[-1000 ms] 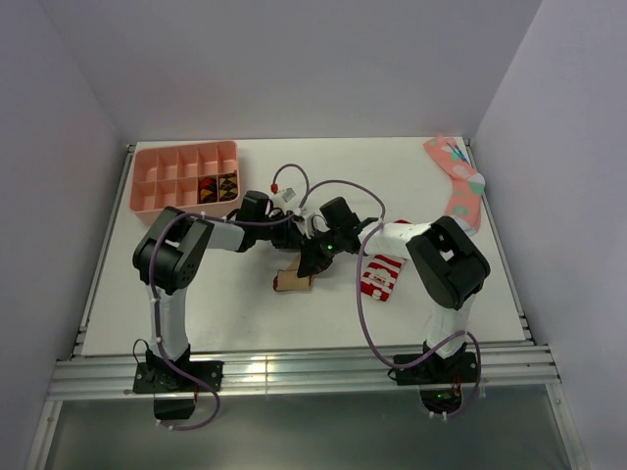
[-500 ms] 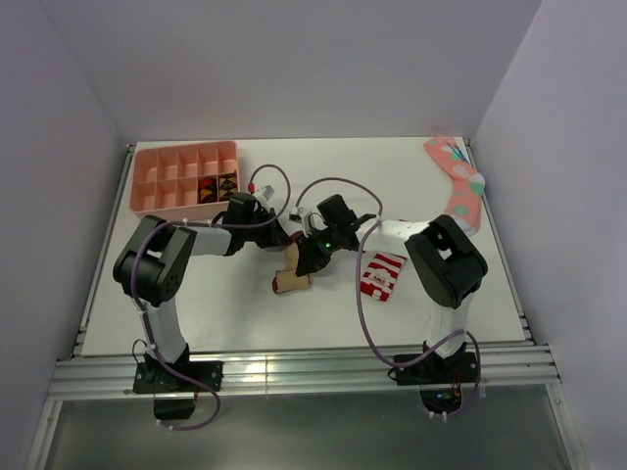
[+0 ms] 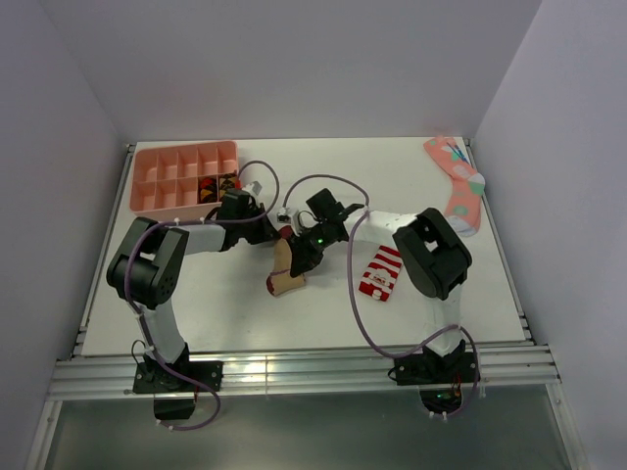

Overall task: Roll the socks
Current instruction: Roll the sock at the center of the board.

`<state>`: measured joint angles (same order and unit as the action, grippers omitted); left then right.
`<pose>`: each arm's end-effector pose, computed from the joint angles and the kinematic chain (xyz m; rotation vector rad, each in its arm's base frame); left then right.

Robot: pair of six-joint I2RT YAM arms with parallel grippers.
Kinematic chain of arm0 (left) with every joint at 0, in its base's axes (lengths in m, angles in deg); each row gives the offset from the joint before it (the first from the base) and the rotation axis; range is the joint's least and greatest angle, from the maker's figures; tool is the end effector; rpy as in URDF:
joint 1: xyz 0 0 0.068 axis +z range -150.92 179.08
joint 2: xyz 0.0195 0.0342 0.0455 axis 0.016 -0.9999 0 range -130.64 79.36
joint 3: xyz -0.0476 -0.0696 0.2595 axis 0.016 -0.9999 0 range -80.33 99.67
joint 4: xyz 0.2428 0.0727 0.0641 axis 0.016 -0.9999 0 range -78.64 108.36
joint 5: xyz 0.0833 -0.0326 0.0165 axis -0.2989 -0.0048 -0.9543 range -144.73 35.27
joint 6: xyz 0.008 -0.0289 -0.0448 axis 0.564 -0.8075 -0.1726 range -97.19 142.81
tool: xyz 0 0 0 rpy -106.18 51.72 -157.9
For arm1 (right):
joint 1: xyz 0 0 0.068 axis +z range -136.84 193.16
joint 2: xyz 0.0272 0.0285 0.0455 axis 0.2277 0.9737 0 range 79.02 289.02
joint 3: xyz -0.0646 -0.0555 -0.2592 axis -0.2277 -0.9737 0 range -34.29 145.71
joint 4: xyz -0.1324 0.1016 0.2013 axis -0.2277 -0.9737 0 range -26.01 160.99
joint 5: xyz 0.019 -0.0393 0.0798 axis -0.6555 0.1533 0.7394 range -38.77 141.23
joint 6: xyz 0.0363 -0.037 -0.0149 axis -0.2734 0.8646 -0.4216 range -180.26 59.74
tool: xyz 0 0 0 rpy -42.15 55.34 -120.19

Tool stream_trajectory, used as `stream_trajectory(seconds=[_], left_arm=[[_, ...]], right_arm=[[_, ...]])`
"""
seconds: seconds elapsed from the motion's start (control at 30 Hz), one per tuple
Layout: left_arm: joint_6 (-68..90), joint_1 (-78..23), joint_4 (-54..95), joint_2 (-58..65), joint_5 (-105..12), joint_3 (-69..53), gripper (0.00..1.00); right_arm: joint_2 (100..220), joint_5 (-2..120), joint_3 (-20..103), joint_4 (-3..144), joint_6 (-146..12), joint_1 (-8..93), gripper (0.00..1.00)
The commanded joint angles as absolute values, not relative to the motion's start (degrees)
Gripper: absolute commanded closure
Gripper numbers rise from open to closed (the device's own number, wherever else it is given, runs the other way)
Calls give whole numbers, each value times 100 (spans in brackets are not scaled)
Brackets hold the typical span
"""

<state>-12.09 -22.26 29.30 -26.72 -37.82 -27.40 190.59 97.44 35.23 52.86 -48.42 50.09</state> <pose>0.3392 -0.1437 0.1345 -0.1271 2.4146 -0.8201 0.2949 0.2539 0.1539 -1.3194 2.2077 1.2121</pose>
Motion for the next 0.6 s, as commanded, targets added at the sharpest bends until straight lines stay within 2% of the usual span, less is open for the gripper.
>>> stream_trajectory(seconds=[0.0, 0.37, 0.57], left_arm=[[-1173, -2087, 2812, -2532, -4514, -2548, 100], [-1243, -2078, 3180, -2417, -4866, -3014, 100], [-1367, -2078, 3742, -2268, -4814, -3435, 100]], right_arm=[[19380, 9720, 3690, 4533, -4760, 5140, 90], [20408, 9473, 4788, 3523, -4901, 5105, 92], [20601, 9350, 4938, 2882, -4699, 5043, 92]])
